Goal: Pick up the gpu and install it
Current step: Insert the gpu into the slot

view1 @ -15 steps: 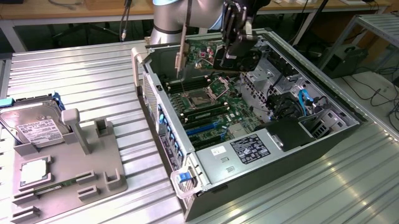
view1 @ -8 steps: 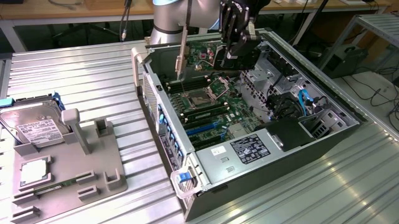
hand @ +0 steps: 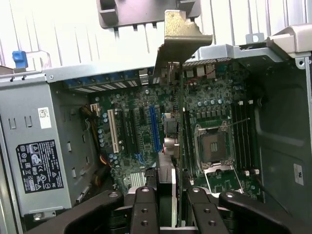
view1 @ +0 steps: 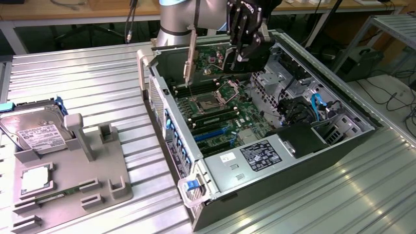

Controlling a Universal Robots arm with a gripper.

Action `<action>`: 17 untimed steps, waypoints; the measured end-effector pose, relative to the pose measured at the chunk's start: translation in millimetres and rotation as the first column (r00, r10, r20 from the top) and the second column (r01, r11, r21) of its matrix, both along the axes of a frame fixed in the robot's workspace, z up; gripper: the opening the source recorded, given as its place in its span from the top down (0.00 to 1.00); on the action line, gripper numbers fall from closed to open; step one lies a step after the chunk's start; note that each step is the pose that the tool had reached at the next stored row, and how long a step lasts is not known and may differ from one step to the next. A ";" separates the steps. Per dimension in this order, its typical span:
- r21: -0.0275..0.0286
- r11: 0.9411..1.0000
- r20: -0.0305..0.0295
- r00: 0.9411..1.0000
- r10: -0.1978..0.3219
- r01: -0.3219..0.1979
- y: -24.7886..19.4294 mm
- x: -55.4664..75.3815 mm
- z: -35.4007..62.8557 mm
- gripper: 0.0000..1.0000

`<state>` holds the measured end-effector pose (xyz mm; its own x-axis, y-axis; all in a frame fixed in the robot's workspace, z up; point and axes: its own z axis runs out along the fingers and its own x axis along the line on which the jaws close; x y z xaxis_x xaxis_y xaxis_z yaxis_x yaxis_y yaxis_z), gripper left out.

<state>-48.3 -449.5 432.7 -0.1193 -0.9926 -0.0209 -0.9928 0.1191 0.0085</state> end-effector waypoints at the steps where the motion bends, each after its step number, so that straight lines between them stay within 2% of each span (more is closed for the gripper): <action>1: 0.000 1.000 0.000 1.000 0.011 -0.011 0.0 0.0 0.0 0.73; 5: 0.000 0.998 0.000 0.998 0.066 -0.066 0.0 0.0 0.0 0.73; 10: 0.000 0.991 0.000 0.991 0.133 -0.133 0.0 0.0 0.0 0.73; 17: 0.000 0.974 0.000 0.974 0.226 -0.226 0.0 0.0 0.0 0.73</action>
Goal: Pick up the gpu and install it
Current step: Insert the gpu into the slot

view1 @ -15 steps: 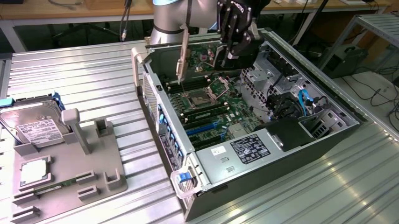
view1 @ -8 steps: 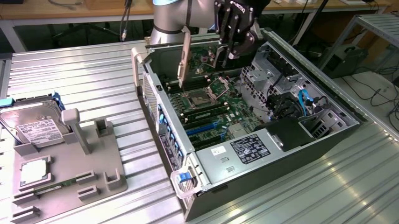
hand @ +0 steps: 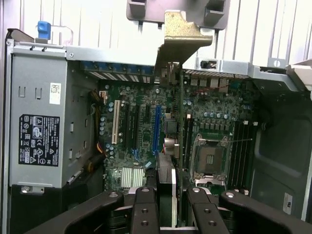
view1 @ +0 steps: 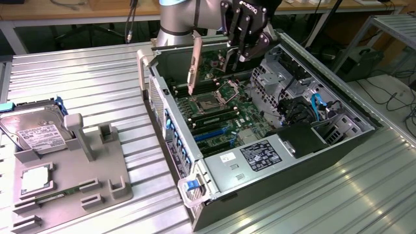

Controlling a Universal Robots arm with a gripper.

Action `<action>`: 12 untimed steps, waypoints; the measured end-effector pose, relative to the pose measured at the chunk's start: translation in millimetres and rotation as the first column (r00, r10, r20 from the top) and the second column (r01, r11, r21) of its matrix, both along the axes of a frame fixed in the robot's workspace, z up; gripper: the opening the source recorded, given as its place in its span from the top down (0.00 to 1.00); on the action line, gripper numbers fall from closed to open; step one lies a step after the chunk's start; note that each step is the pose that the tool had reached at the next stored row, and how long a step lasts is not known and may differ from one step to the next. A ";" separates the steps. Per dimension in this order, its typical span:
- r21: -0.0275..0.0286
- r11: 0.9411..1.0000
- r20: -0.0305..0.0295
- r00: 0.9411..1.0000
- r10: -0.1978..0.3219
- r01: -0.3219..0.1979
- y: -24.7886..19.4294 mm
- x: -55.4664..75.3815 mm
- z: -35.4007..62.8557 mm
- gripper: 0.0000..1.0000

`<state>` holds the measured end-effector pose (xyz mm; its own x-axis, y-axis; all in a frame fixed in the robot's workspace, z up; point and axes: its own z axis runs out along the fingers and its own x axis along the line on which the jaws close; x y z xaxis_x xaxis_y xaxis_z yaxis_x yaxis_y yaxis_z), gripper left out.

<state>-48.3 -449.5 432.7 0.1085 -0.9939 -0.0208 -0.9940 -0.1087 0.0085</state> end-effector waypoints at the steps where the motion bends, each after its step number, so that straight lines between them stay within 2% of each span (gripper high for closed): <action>1: 0.000 1.000 0.000 1.000 0.013 -0.013 0.0 0.0 0.0 0.73; 5: 0.000 1.000 0.001 1.000 0.031 -0.031 0.1 0.1 -1.4 0.73; 12: 0.000 1.000 0.008 1.000 0.012 -0.012 0.0 0.1 -8.3 0.73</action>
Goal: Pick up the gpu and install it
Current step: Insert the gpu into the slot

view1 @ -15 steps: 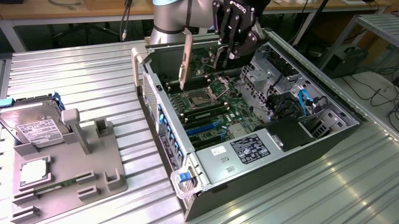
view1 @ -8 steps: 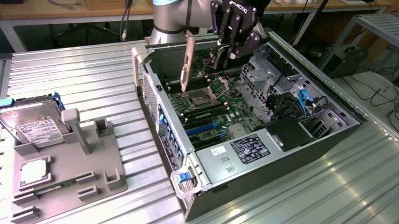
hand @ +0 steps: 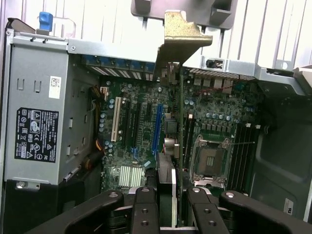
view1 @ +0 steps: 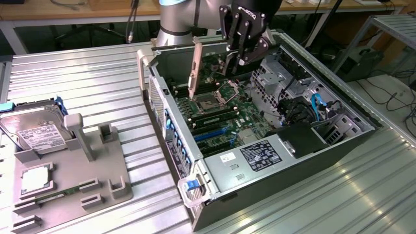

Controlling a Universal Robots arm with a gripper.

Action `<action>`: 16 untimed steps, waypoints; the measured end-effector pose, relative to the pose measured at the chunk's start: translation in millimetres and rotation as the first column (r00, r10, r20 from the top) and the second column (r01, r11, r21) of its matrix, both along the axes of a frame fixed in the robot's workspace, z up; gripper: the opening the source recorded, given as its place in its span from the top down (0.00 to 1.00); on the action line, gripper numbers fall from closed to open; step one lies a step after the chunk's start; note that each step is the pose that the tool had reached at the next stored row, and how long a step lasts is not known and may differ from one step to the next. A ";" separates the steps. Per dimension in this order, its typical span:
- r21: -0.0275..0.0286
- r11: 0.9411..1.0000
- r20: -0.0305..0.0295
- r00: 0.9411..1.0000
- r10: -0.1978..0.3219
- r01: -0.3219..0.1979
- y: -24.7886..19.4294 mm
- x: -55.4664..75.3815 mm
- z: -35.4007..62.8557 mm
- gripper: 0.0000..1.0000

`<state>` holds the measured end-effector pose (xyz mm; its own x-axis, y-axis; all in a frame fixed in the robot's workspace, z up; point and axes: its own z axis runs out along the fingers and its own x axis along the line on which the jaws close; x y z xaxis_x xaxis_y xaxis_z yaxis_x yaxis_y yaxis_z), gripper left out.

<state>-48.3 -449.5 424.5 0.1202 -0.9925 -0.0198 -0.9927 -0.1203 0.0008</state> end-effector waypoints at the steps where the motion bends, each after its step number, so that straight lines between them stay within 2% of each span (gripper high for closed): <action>1: 0.000 1.000 0.001 1.000 -0.008 0.008 0.0 0.1 -1.7 0.73; 4: 0.000 1.000 0.003 1.000 -0.009 0.009 0.0 0.3 -4.6 0.73; 16: 0.000 1.000 0.004 1.000 -0.009 0.009 0.0 0.3 -11.1 0.73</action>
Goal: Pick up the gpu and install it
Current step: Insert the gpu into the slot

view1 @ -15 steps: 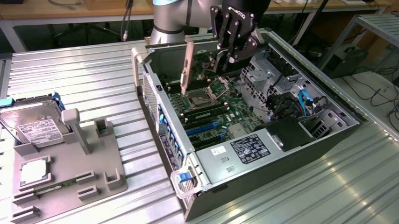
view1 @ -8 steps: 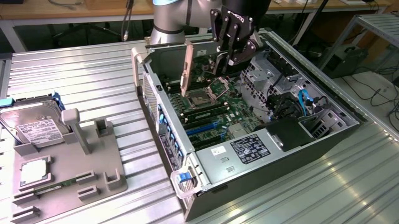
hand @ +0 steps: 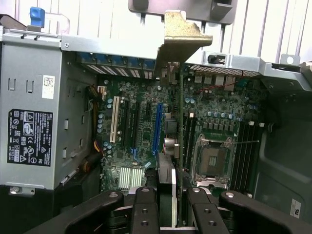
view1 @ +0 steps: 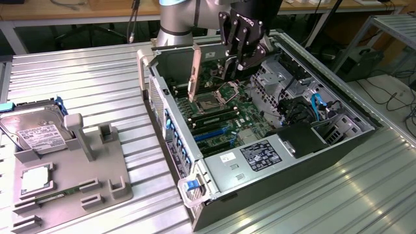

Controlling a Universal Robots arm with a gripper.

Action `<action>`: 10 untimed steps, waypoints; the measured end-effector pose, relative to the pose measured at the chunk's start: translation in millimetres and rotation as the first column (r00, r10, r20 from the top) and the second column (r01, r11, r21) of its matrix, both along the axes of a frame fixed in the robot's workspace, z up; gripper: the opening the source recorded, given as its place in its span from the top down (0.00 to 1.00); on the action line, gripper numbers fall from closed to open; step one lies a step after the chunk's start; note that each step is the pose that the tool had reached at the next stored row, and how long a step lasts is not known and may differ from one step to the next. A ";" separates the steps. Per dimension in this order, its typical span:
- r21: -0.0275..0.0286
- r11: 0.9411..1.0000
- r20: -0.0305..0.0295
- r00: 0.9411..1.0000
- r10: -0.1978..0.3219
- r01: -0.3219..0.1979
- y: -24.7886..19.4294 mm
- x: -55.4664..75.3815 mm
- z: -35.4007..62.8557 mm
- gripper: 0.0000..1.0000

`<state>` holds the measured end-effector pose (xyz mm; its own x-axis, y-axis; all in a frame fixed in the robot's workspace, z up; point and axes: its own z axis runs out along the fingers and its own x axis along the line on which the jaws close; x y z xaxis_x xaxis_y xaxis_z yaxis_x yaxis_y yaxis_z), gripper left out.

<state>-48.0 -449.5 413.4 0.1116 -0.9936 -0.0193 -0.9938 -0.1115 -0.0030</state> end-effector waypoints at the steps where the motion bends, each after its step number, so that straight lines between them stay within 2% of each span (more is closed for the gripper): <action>1: 0.000 1.000 0.000 1.000 0.000 0.000 0.0 0.0 -0.3 0.73; 10: 0.001 1.000 0.000 1.000 0.000 0.000 0.0 0.0 -2.2 0.73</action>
<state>-48.0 -449.5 411.1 0.1116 -0.9935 -0.0202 -0.9938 -0.1116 -0.0032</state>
